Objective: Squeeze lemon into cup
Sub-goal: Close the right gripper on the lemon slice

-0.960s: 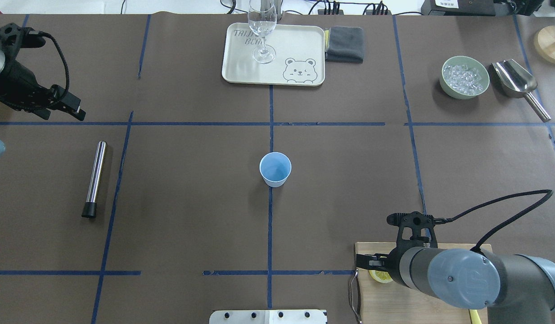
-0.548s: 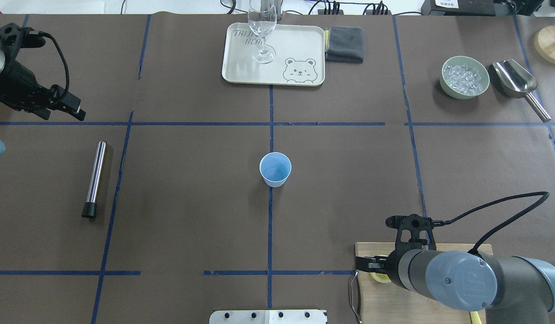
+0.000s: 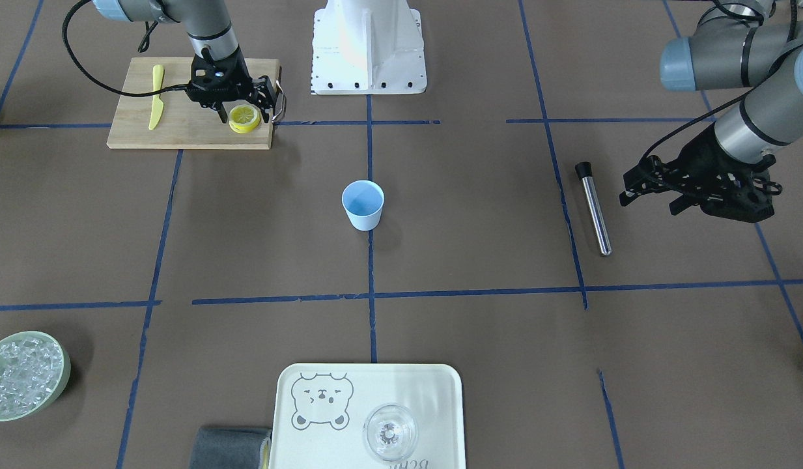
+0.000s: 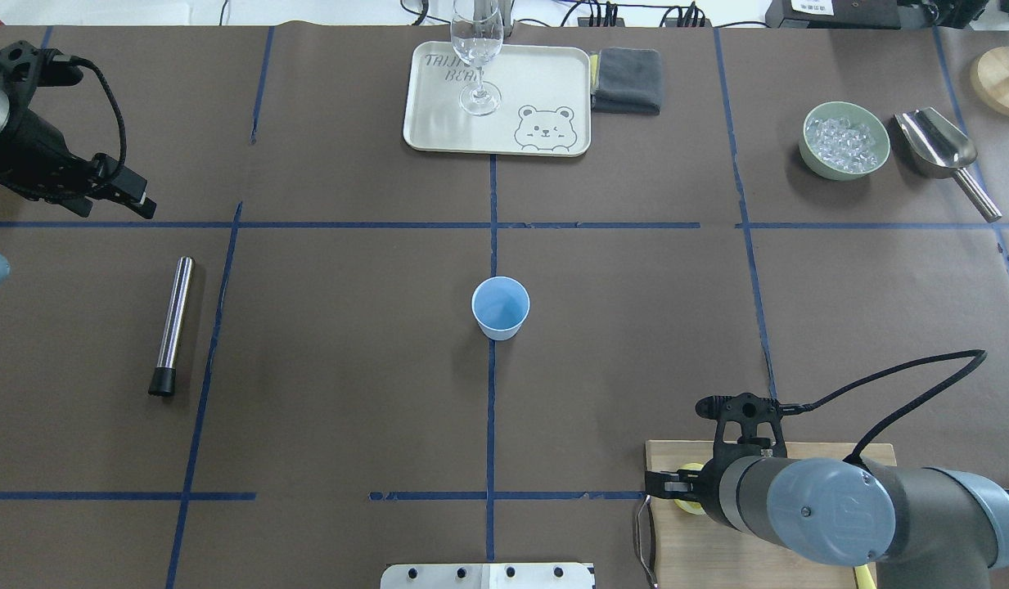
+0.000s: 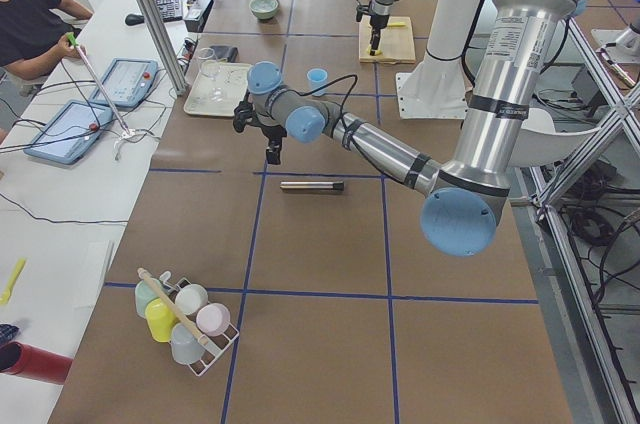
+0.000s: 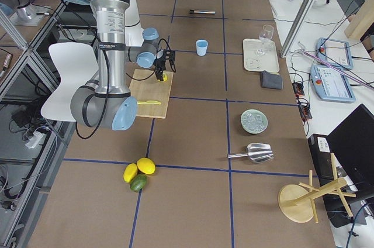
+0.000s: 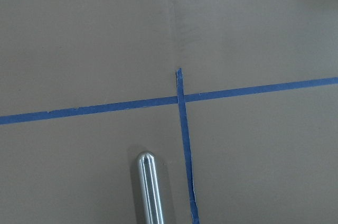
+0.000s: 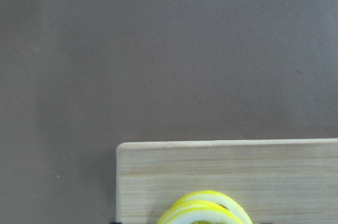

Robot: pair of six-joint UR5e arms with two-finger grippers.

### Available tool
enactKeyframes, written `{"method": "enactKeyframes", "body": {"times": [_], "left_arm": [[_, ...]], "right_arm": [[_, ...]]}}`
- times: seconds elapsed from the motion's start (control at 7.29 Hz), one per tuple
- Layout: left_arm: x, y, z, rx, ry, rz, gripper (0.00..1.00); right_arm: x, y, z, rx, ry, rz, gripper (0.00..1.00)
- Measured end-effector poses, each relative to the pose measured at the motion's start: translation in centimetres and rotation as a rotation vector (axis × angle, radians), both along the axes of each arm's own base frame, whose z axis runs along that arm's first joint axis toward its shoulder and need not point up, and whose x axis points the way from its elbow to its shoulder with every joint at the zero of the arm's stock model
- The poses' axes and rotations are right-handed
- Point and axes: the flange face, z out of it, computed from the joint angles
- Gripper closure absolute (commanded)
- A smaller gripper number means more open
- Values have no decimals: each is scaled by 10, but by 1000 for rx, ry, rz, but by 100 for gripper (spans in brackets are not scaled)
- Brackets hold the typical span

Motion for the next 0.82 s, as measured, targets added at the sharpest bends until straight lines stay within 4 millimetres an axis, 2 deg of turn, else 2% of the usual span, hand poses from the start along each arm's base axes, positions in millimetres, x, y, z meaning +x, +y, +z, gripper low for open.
{"method": "enactKeyframes", "body": {"times": [0.41, 0.55, 0.82], "left_arm": [[0, 0, 1, -3, -1, 0, 0], [0, 0, 1, -2, -1, -1, 0], [0, 0, 0, -1, 1, 0, 0]], "right_arm": [[2, 0, 3, 0, 6, -6, 26], [3, 0, 4, 0, 8, -5, 32], [4, 0, 3, 0, 7, -3, 34]]}}
